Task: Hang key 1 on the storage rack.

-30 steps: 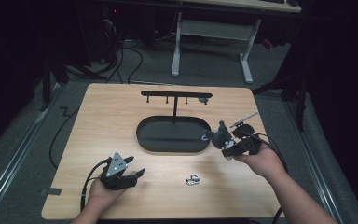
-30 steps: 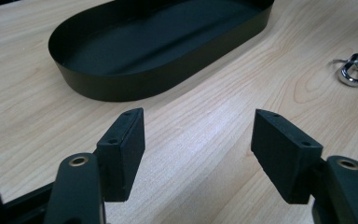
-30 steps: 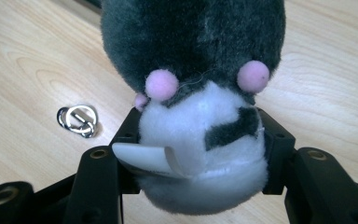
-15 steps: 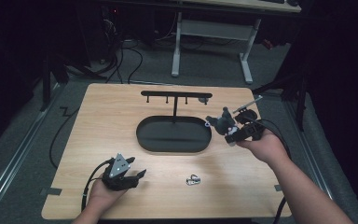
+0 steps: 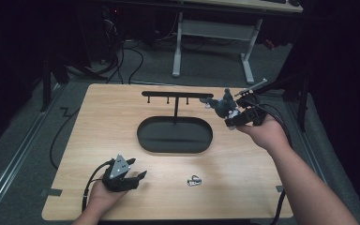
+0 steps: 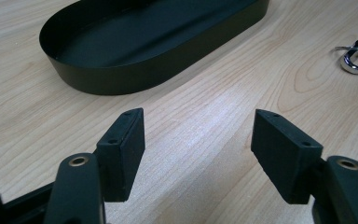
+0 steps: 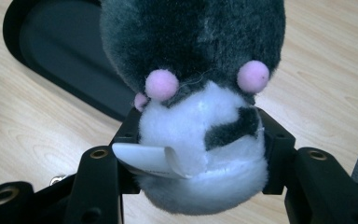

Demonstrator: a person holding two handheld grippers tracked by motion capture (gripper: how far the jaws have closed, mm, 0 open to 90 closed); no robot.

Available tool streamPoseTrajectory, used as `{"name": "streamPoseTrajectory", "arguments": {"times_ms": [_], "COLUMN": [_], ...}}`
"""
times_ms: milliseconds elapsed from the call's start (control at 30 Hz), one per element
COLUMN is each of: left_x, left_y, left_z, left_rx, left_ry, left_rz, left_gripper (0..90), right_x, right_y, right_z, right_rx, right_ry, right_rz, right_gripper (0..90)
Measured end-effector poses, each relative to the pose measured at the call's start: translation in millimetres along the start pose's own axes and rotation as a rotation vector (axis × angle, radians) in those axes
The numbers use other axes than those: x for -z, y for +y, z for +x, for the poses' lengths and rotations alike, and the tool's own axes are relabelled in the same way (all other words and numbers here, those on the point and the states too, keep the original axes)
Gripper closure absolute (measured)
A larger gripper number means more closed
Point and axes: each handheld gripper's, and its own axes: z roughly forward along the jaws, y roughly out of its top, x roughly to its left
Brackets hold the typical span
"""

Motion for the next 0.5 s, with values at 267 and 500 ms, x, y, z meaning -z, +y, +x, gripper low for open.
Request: {"name": "streamPoseTrajectory", "arguments": {"times_ms": [267,500], "left_x": [4.4,8.1], "left_y": [-2.1,-4.6], "left_z": [-1.1,1.1], "left_rx": [-0.010,0.004], "left_ry": [0.006,0.014], "left_rz": [0.007,0.006], "left_gripper": [35.6,35.7], "right_x": [-12.0,-25.1], "right_y": [9.4,0.5], "right_z": [-1.5,-3.3], "right_rx": [-0.006,0.002], "right_ry": [-0.036,-0.049], "right_rz": [0.003,0.027], "right_gripper": [47.7,47.7]}}
